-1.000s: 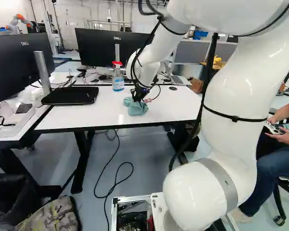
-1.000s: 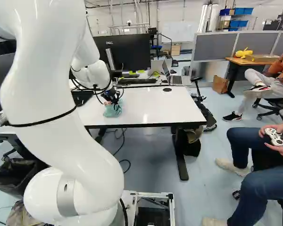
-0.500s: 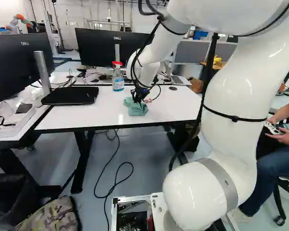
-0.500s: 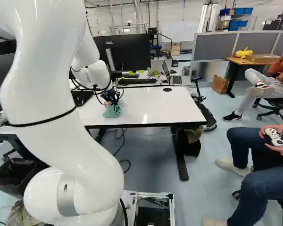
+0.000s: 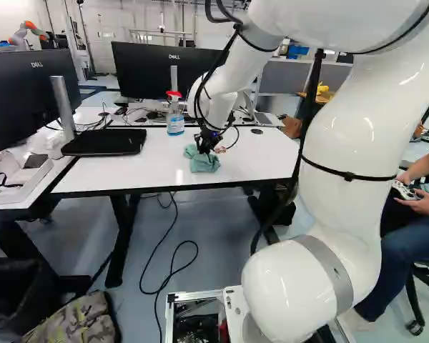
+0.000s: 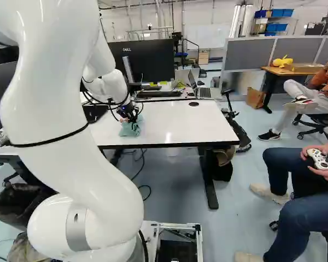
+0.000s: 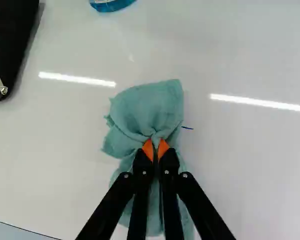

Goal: Clean the table with the green towel

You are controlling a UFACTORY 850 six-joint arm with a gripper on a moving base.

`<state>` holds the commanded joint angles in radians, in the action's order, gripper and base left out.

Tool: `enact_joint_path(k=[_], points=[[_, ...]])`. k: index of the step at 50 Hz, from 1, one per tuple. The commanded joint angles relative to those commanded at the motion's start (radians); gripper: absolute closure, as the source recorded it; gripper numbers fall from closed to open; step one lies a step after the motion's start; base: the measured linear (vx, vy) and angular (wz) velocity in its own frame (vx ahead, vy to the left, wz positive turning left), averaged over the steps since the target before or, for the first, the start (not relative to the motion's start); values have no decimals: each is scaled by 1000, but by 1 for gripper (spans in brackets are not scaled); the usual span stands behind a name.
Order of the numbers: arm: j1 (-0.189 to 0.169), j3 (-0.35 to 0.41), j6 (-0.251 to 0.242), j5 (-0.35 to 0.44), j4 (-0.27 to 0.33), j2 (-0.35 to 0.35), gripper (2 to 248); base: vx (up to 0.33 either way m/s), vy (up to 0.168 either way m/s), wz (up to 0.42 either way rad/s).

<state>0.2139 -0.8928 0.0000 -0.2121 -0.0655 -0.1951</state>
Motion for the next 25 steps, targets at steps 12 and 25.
enact_joint_path(k=[12, 25], points=[[0, 0, 0, -7, 0, 0, 219, 0, 0, 0], [0, -2, 0, -9, 0, -2, 219, 0, 0, 0]])
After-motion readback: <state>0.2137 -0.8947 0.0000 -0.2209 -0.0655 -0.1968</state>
